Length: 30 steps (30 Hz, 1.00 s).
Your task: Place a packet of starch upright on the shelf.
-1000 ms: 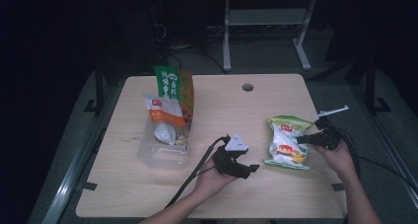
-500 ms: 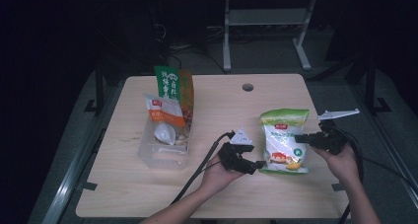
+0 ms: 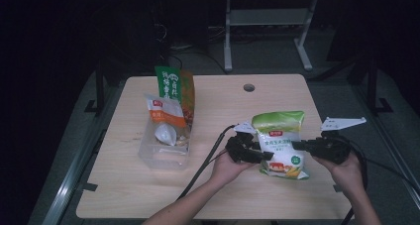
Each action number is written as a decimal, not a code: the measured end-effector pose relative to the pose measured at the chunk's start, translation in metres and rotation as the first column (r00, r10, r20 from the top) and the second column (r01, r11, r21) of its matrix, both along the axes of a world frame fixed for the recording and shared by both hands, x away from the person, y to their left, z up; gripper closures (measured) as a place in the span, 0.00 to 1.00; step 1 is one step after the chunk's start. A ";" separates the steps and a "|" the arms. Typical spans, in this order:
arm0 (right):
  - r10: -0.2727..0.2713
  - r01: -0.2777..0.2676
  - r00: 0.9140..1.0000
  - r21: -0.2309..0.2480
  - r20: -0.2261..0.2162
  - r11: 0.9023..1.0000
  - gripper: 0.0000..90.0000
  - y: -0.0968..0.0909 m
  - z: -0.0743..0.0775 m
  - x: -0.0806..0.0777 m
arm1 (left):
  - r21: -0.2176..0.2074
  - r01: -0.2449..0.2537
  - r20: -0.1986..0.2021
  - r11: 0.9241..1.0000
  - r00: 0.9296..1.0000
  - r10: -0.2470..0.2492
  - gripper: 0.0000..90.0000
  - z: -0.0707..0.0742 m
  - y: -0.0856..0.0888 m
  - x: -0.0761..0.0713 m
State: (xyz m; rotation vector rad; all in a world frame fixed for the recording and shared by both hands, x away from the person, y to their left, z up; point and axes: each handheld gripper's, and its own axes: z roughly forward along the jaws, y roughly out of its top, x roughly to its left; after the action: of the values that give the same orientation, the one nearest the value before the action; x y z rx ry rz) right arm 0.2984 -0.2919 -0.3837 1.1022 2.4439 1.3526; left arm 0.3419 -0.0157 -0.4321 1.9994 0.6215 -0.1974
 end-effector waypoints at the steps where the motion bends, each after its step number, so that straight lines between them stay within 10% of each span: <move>1: 0.003 -0.003 1.000 -0.004 0.007 1.000 0.99 0.001 0.001 -0.002 | -0.008 0.004 -0.010 1.000 1.000 -0.004 0.64 -0.001 0.000 0.001; 8: 0.001 0.000 0.999 -0.008 0.039 1.000 0.99 0.006 0.001 -0.008 | -0.002 -0.023 0.028 1.000 0.999 0.023 0.91 0.002 0.003 0.000; 24: 0.027 -0.026 0.999 -0.024 0.033 0.999 0.97 0.033 -0.011 0.004 | 0.090 -0.090 0.217 0.992 0.974 0.069 0.94 0.013 0.027 -0.009; 30: 0.034 -0.034 0.999 -0.035 0.004 0.999 0.74 0.026 -0.013 0.010 | 0.111 -0.074 0.261 0.991 0.964 0.043 0.94 0.016 0.021 -0.017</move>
State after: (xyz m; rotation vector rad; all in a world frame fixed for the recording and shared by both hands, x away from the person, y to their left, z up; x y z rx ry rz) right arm 0.3082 -0.2655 -0.3963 1.0533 2.4838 1.3149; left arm 0.3248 0.0050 -0.4164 2.0742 0.5338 0.1394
